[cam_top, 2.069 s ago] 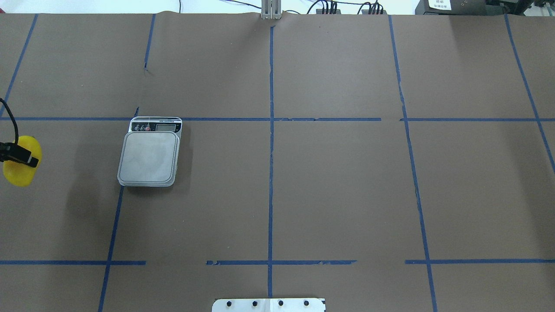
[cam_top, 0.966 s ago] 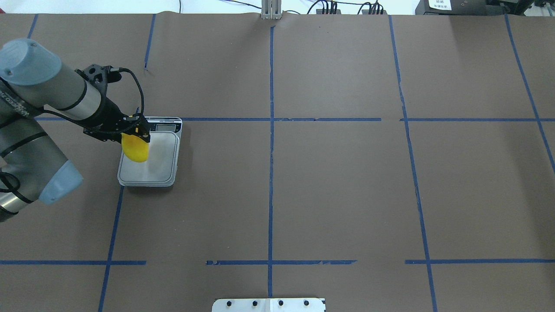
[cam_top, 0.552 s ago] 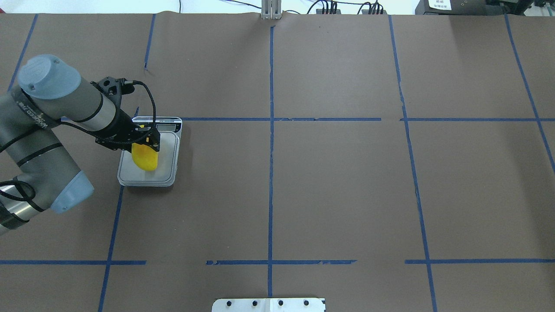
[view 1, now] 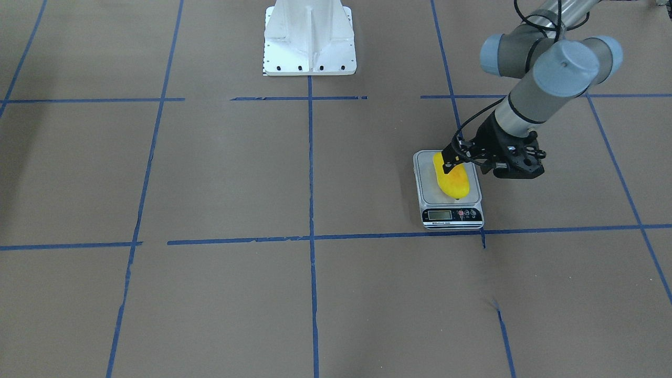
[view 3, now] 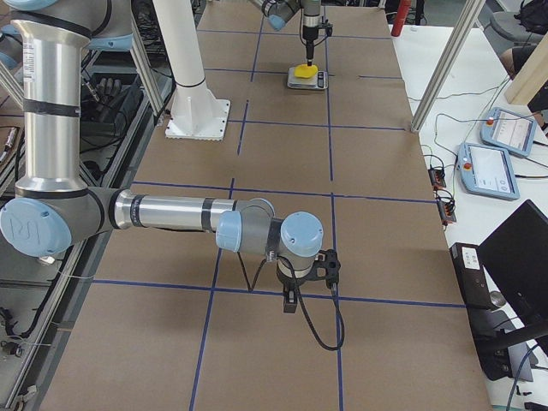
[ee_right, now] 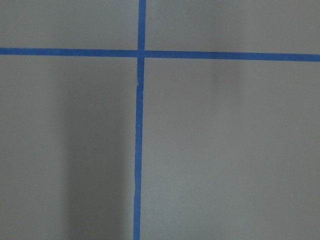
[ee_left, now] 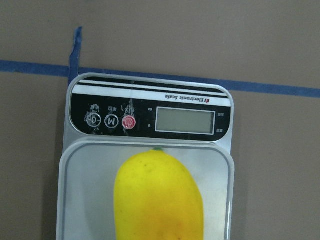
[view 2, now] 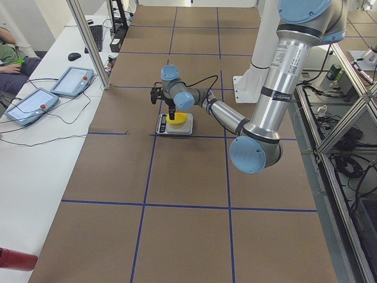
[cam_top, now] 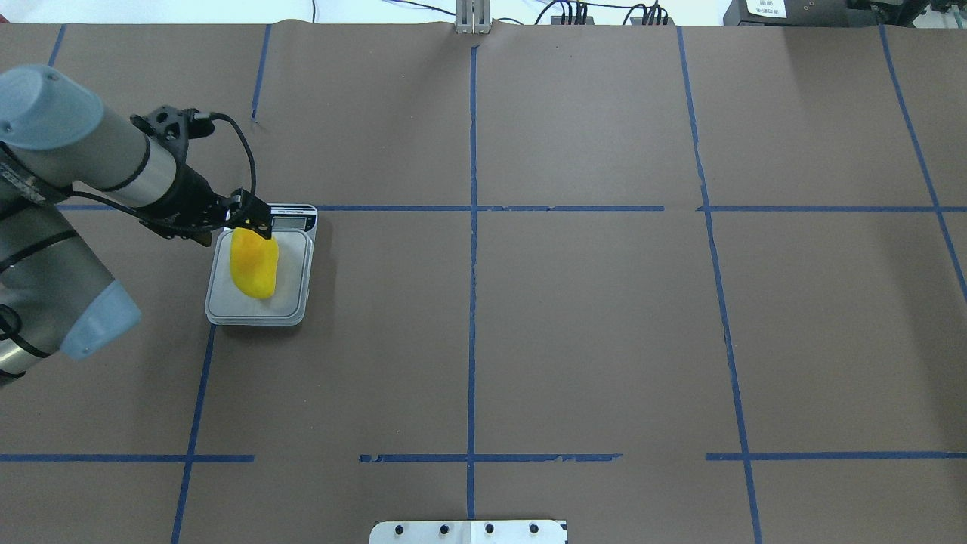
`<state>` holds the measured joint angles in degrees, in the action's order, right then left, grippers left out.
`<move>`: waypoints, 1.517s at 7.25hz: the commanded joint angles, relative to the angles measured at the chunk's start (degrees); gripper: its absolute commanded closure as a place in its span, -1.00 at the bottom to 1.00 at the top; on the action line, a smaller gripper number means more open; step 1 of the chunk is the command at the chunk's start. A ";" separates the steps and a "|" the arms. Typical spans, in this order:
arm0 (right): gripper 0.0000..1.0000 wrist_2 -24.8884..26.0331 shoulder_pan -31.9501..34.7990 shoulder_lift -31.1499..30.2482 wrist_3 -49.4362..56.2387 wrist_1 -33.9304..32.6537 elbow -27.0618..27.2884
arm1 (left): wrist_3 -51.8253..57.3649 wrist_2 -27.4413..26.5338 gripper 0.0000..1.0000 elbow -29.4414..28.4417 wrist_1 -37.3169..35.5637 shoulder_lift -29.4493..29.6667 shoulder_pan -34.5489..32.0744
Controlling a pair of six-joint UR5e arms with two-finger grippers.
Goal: Weigh mango
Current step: 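Open the left gripper and withdraw the left arm from the scale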
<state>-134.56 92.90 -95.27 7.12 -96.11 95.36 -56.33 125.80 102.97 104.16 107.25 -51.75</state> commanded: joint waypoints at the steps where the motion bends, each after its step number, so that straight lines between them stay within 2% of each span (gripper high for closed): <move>1: -1.00 0.00 0.00 0.00 0.00 -0.04 0.00 | 20.70 0.41 -1.00 5.12 -15.76 -0.11 -10.76; 2: -1.00 0.00 0.00 0.00 0.00 0.05 0.00 | 33.35 3.54 -1.00 4.27 -21.05 -0.46 -17.18; 4: -1.00 0.00 0.00 -0.09 0.00 -0.04 0.00 | 54.73 4.98 -1.00 0.32 -21.73 -8.93 -30.45; 6: -1.00 0.00 0.00 0.00 0.00 0.05 0.00 | 69.37 4.98 -1.00 -13.25 -17.71 -9.95 -40.40; 7: -1.00 0.00 0.00 -0.09 0.00 -0.04 0.00 | 69.42 5.59 -1.00 -14.97 -17.51 -11.95 -41.14; 8: -1.00 0.00 0.00 0.00 0.00 -0.04 0.00 | 68.99 8.64 -1.00 -15.86 -17.42 -14.15 -41.15; 11: -1.00 0.00 0.00 0.00 0.00 -0.04 0.00 | 68.63 8.67 -1.00 -16.92 -18.03 -14.70 -41.15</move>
<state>-134.56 92.90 -95.30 7.12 -96.11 95.36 12.40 134.39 86.42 86.32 92.85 -92.86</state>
